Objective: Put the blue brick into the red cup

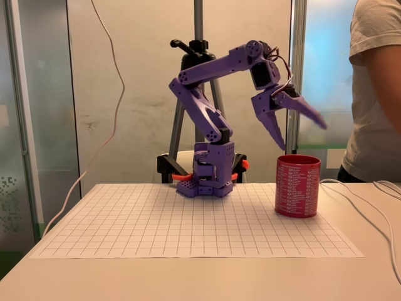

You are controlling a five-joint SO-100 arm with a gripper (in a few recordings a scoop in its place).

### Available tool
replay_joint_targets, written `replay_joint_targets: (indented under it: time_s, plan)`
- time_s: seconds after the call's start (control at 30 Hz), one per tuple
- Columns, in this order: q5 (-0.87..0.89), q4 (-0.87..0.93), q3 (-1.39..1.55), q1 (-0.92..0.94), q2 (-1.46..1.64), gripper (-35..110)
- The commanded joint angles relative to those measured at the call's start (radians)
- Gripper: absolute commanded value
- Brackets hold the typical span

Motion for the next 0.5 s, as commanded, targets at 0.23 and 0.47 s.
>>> replay_joint_targets:
  time_s: [0.23,0.47]
  plan:
    - [-0.015,0.008,0.012,-0.005,0.034,56]
    - [-0.038,-0.026,0.025,0.078,0.025,0]
